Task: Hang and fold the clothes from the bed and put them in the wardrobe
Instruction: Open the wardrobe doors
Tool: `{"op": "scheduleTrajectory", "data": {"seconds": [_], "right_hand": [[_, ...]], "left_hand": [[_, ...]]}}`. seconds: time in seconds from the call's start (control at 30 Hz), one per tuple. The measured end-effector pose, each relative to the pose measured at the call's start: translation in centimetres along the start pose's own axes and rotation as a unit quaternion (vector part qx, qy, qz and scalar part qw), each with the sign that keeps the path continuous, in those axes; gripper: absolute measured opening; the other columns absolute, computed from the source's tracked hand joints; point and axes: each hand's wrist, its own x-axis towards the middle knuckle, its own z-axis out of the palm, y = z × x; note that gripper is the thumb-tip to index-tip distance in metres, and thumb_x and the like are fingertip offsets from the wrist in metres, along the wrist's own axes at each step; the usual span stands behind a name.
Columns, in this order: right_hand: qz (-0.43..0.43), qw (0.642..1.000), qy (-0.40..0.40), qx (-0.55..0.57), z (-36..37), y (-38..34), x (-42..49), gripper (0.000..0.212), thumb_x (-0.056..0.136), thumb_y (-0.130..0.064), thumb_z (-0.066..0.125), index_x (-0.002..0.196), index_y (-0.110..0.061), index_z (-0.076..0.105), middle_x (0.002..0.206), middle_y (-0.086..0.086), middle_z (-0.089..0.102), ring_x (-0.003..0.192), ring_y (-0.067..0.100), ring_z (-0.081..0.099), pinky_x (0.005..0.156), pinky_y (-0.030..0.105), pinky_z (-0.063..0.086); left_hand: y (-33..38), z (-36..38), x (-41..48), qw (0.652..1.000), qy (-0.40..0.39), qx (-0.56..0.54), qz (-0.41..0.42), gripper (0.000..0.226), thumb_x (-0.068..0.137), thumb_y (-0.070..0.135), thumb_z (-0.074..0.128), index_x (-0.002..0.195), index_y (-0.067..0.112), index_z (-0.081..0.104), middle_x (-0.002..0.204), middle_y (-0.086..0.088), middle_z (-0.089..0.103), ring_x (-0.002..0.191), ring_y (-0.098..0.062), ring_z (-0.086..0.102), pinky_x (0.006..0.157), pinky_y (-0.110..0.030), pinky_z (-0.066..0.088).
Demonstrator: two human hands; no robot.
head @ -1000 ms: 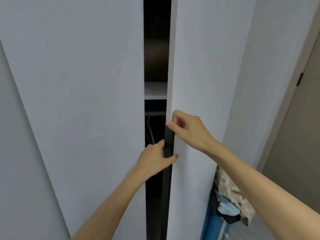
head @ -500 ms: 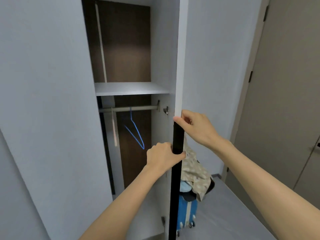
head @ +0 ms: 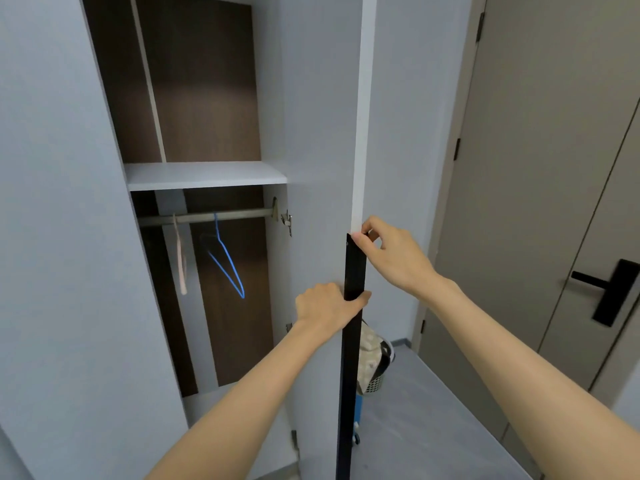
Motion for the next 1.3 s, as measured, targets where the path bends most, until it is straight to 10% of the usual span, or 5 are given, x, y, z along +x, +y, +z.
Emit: {"op": "scheduleTrajectory", "data": {"seconds": [0.33,0.57,1.03,1.3], "right_hand": [[-0.114,0.992,0.051,0.012,-0.5,-2.5,-3.7,0.017,0.097,-0.029,0.051,0.110,-0.024,0.059,0.097,-0.013,0.061,0.078,0.006,0.056,0.070,0.027,0.050],[-0.158,0.983,-0.018,0.091,5.4,-8.5,-0.3,0.021,0.097,-0.022,0.052,0.116,-0.021,0.060,0.104,-0.009,0.063,0.087,0.004,0.059,0.074,0.011,0.046],[-0.102,0.958,-0.074,0.258,25.2,-18.1,14.1,0.030,0.096,-0.019,0.054,0.126,-0.018,0.058,0.120,-0.005,0.063,0.087,-0.005,0.052,0.066,-0.003,0.039],[-0.178,0.962,-0.030,0.206,33.1,-23.3,25.6,0.045,0.097,-0.029,0.053,0.141,-0.020,0.044,0.141,-0.005,0.049,0.132,0.010,0.040,0.105,0.022,0.029]], "left_hand": [[-5.1,-1.2,-2.3,0.988,-0.075,-0.130,0.036,0.071,0.081,0.080,0.031,0.134,0.033,0.039,0.127,0.004,0.061,0.107,-0.017,0.061,0.090,-0.037,0.048],[-14.4,-3.5,-3.4,0.990,0.057,-0.105,-0.075,0.059,0.093,0.037,0.056,0.145,0.021,0.031,0.144,0.000,0.046,0.118,-0.018,0.056,0.088,-0.027,0.045],[-33.2,-9.3,3.3,0.939,0.255,-0.036,-0.226,0.098,0.090,0.044,0.058,0.148,0.024,-0.018,0.158,-0.006,-0.020,0.146,-0.030,-0.016,0.117,-0.048,0.009],[-41.7,-9.9,13.9,0.938,0.285,0.029,-0.197,0.121,0.076,0.067,0.060,0.140,0.026,-0.035,0.150,-0.004,-0.040,0.138,-0.027,-0.036,0.112,-0.055,-0.014]]}}
